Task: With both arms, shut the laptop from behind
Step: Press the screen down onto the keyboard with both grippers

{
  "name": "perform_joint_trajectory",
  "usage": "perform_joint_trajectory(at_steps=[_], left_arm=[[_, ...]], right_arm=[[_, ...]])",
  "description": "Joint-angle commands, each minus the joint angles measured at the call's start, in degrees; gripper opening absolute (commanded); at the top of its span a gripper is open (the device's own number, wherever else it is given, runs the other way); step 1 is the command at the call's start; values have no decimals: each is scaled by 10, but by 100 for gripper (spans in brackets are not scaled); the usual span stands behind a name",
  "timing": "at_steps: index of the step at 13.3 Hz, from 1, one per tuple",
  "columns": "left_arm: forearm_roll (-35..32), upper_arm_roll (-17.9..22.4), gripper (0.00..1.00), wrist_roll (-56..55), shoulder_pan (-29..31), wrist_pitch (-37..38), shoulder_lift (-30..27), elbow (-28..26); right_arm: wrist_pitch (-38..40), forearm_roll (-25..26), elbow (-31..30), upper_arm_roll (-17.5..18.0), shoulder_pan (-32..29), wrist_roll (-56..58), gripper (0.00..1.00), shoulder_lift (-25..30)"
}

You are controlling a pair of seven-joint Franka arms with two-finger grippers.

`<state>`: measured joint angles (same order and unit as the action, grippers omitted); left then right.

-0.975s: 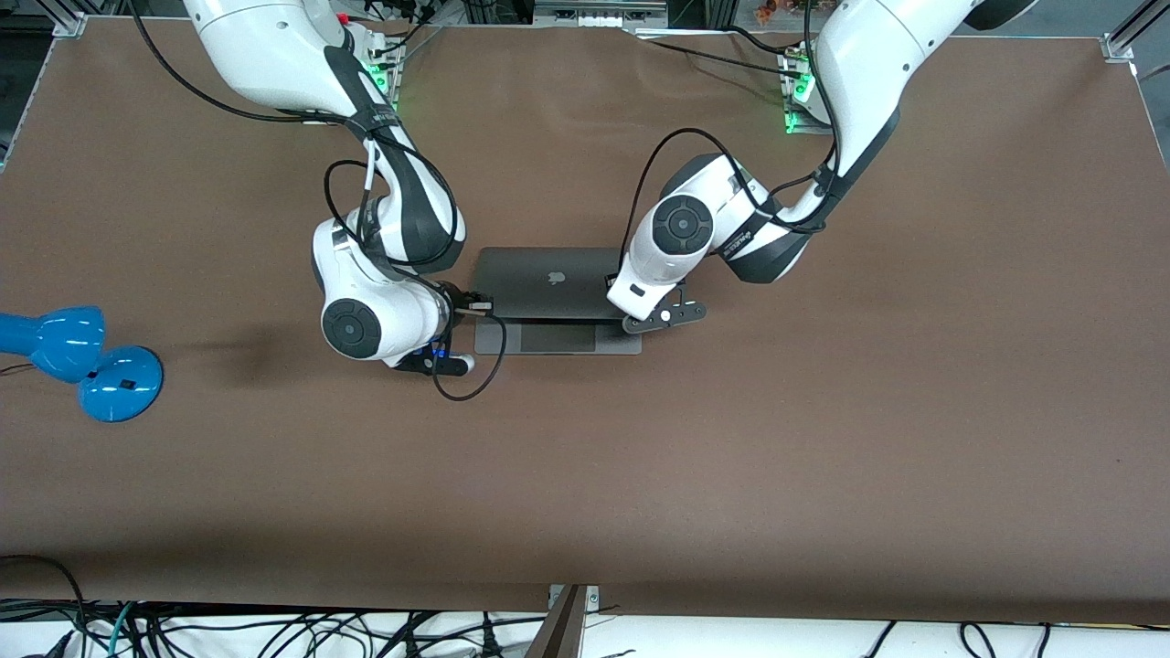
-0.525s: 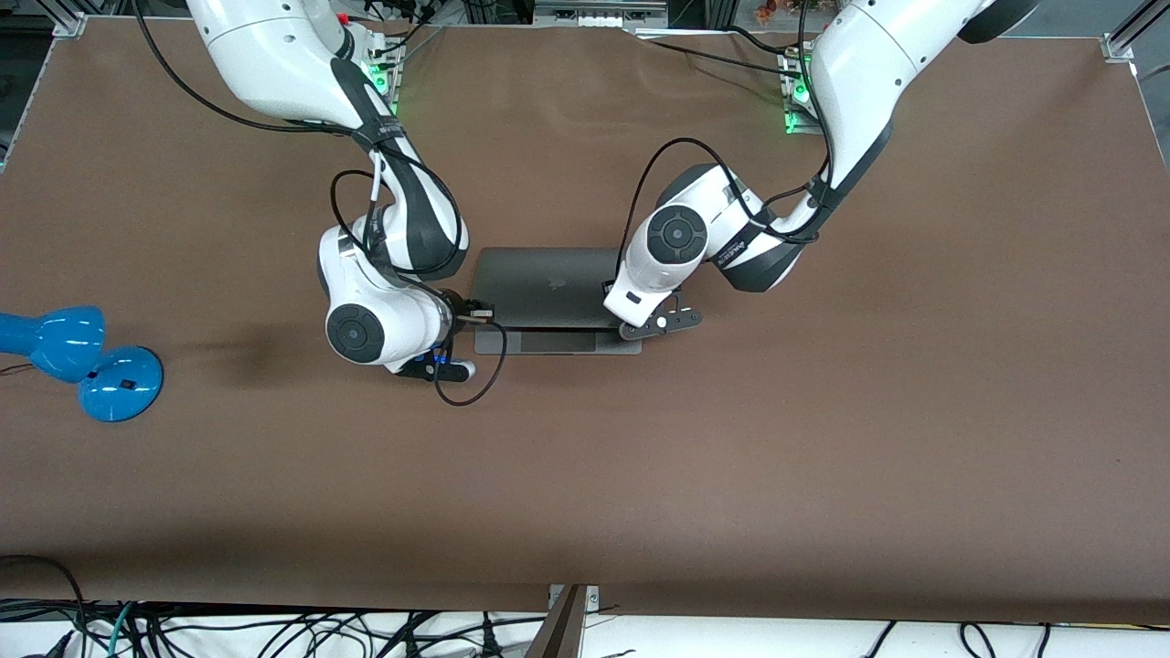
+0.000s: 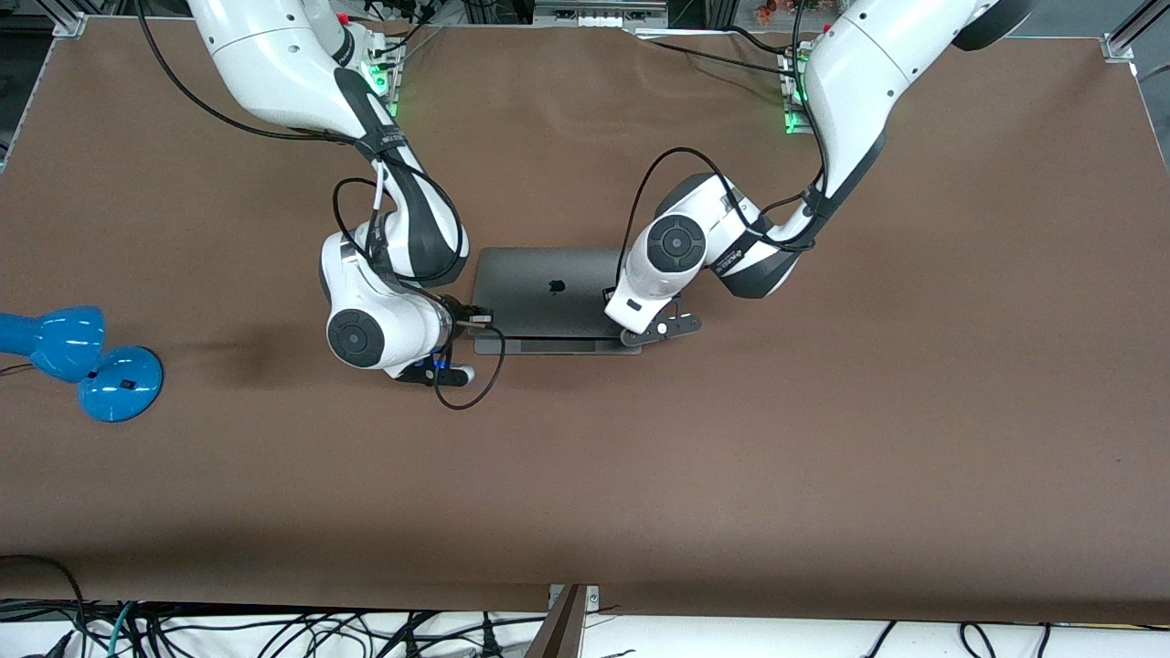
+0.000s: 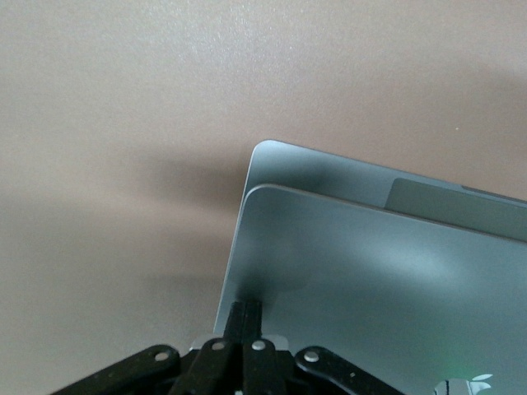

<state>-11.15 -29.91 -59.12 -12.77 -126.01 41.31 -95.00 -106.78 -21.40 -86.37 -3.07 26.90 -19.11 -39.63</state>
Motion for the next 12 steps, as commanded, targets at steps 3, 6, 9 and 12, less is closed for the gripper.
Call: perform_joint_trajectory(at_steps=[3, 6, 9, 12], left_arm=[[-19, 16, 0, -15, -23, 2, 25, 32], [-20, 22, 0, -14, -23, -17, 32, 34], [-29, 23, 0, -14, -23, -17, 36, 34], [-29, 24, 0, -15, -23, -18, 40, 34]], right_arm=[[-23, 7, 12, -3, 3, 18, 0, -20], [-30, 6, 12, -3, 3, 19, 0, -24], [-35, 6, 12, -3, 2, 19, 0, -27], [-49, 6, 12, -3, 1, 30, 0, -37]])
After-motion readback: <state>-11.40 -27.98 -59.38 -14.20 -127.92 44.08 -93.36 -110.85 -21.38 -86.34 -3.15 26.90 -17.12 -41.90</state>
